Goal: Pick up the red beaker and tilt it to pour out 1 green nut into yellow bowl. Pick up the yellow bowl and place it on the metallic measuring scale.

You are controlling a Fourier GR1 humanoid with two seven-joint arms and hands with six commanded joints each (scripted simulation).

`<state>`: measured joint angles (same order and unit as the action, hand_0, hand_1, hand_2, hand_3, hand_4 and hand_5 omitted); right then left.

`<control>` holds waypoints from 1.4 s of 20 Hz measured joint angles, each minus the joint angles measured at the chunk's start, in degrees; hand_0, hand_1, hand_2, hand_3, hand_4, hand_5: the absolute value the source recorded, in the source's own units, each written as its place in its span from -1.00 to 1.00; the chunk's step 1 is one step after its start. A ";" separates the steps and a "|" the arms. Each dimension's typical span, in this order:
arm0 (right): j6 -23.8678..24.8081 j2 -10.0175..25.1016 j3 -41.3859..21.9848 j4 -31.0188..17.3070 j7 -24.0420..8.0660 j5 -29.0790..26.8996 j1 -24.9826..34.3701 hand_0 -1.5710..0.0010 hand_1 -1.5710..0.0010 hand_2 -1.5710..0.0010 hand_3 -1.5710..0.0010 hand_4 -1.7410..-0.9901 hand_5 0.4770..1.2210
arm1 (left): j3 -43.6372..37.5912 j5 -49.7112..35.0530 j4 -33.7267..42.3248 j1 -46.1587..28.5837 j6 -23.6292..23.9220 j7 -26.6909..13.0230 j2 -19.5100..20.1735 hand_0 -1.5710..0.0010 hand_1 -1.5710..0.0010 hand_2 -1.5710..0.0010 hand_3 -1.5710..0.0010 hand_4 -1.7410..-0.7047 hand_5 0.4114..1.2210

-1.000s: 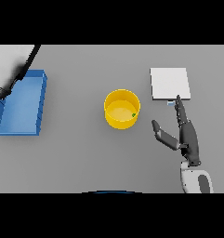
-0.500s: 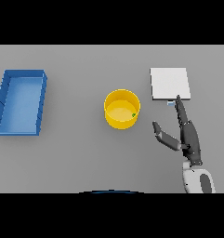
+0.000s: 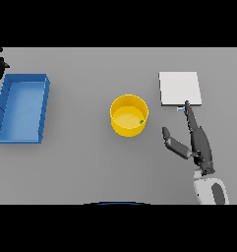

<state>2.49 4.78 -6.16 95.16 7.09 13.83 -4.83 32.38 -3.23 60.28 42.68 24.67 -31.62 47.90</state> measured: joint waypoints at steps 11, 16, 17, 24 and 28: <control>0.06 0.03 -0.35 0.32 1.64 0.34 -1.19 1.00 1.00 1.00 1.00 0.45 -0.50 | 6.58 -4.57 5.74 -8.29 7.48 -3.04 1.94 -1.00 -1.00 -1.00 -0.91 -0.59 0.12; 0.22 0.17 -0.36 0.80 2.38 0.47 -1.77 1.00 1.00 1.00 1.00 0.49 -0.49 | 8.34 -10.62 9.42 -8.21 -4.18 -3.33 5.05 0.05 0.23 0.22 0.26 0.49 -0.19; 0.31 0.02 -0.53 0.34 2.06 0.77 -1.66 1.00 1.00 1.00 1.00 0.49 -0.49 | 8.69 -11.53 10.29 -8.29 -5.54 -3.27 5.91 0.24 0.38 0.37 0.41 0.59 -0.23; -0.04 -0.07 -0.53 0.70 0.01 0.36 -1.55 1.00 1.00 1.00 1.00 0.46 -0.51 | 7.70 -13.70 10.19 -8.37 -8.00 -0.60 6.35 0.84 0.87 0.87 0.88 0.83 -0.35; 1.22 0.76 -1.61 1.09 -1.04 4.00 -1.40 1.00 1.00 1.00 1.00 0.45 -0.50 | 6.33 -14.14 9.80 -8.29 -6.58 2.23 6.06 0.93 0.95 0.95 0.95 0.84 -0.36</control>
<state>3.70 5.54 -7.78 96.24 6.05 17.83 -6.23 38.71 -17.37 70.08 34.39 18.09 -29.39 53.96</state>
